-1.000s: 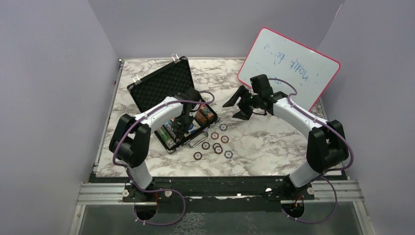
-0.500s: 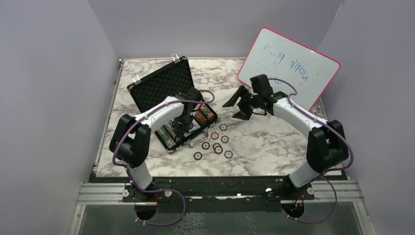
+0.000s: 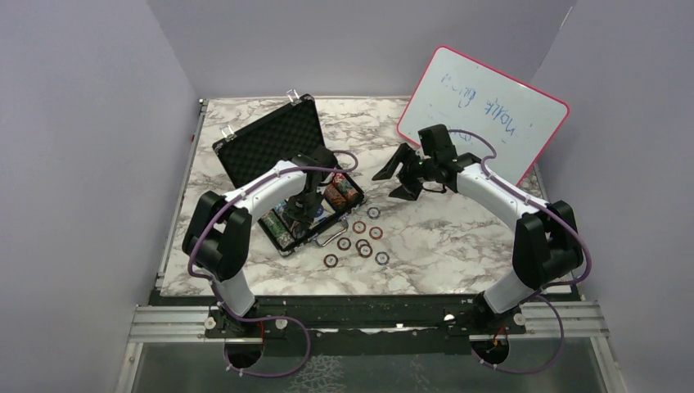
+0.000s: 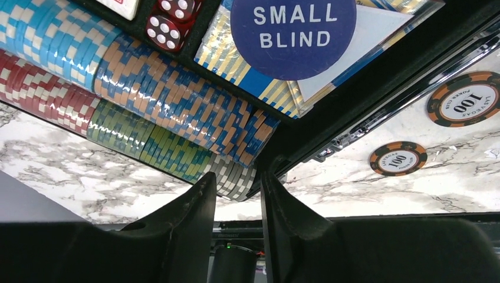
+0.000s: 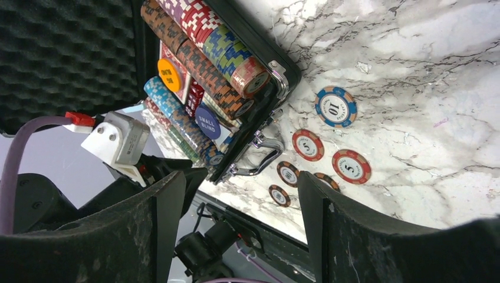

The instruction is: Pack up texas hold em set

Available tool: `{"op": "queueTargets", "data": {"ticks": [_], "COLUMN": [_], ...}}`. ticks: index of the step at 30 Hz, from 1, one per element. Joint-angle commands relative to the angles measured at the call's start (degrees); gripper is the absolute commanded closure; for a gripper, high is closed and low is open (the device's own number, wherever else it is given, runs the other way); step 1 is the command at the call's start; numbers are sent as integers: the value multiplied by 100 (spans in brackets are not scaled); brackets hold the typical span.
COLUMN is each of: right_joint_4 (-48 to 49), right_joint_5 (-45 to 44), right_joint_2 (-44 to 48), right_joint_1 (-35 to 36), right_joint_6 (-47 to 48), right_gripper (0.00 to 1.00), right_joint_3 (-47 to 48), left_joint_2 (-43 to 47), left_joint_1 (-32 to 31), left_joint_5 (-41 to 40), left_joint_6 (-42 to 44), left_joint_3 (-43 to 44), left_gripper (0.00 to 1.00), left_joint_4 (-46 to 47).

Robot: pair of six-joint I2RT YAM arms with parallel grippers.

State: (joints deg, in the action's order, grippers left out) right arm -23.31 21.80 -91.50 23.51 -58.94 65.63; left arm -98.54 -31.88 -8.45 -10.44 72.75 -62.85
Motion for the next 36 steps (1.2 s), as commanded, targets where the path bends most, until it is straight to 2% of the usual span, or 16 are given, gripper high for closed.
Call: {"op": "queueTargets", "data": {"ticks": [1, 6, 11, 19, 25, 29, 36], "right_joint_4": [37, 86, -399, -1288, -1206, -1225, -1018], "right_joint_5": [30, -373, -1349, -2886, -2984, -3108, -3127], "right_joint_2": [134, 173, -77, -1054, -1594, -1857, -2150], "right_joint_1": [-18, 124, 691, 1669, 1709, 1709, 1709], "right_joint_6": [491, 1339, 2152, 2704, 2741, 2767, 2934], "right_gripper": [28, 30, 30, 29, 30, 36, 37], "right_joint_3": [-22, -18, 206, 880, 1022, 1179, 1339], "left_joint_2": [335, 836, 1486, 2575, 3031, 3116, 3148], "left_joint_1": [6, 15, 15, 13, 15, 15, 15], "left_joint_5": [-197, -365, -606, -204, -185, -163, -55], "left_joint_6": [9, -118, -237, -610, -708, -764, -811], "left_joint_3": [307, 786, 1038, 382, 1, -91, -154], "left_gripper": [62, 57, 51, 36, 27, 26, 26], "left_joint_4": [-9, 533, 1433, 3135, 3557, 3570, 3595]}}
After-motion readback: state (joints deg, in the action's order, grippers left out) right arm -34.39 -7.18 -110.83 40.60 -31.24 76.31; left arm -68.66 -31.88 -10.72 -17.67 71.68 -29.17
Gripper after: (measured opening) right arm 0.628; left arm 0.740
